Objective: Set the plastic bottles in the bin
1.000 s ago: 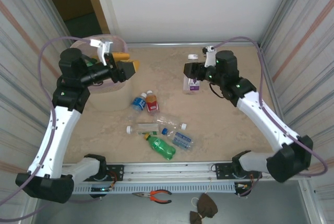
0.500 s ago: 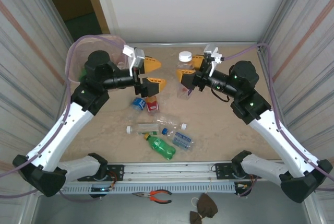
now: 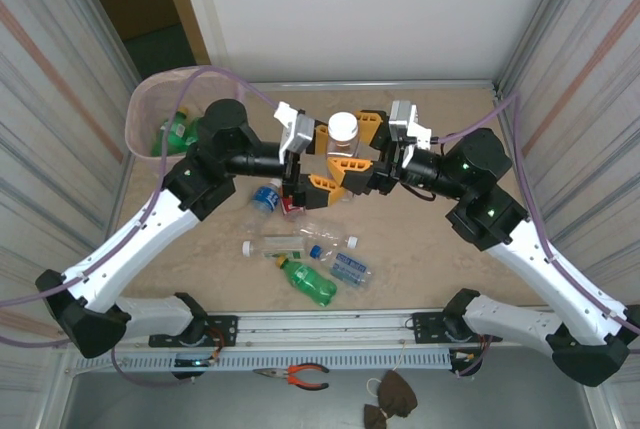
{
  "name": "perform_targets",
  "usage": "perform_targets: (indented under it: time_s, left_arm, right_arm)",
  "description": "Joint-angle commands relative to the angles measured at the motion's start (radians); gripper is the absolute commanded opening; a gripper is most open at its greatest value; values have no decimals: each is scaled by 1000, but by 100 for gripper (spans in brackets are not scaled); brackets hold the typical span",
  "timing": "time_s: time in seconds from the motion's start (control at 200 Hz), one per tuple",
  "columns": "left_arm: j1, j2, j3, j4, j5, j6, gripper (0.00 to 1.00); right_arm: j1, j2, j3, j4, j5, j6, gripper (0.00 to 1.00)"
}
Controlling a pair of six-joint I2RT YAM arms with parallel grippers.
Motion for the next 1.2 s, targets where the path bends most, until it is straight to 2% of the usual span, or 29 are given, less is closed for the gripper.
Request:
perform_targets:
  time_s: [0.0, 0.421, 0.691, 0.947, 1.192]
  left_arm:
    - [-32, -2, 30, 25, 58, 85, 86]
    - [-44, -43, -20, 92, 23, 97, 75]
    - [-45, -54, -36, 104, 19, 95, 79]
    - [-45, -55, -46, 110, 14, 90, 75]
    - [-44, -66, -48, 110, 14, 91, 64]
  right_arm:
    - [26, -11, 48, 58, 0, -21, 57]
    - [77, -22, 53, 61, 43, -63, 56]
    - [97, -28, 53, 68, 52, -81, 56]
    - [116, -42, 46, 72, 78, -102, 55]
    - [125, -46, 42, 74, 90, -108, 55]
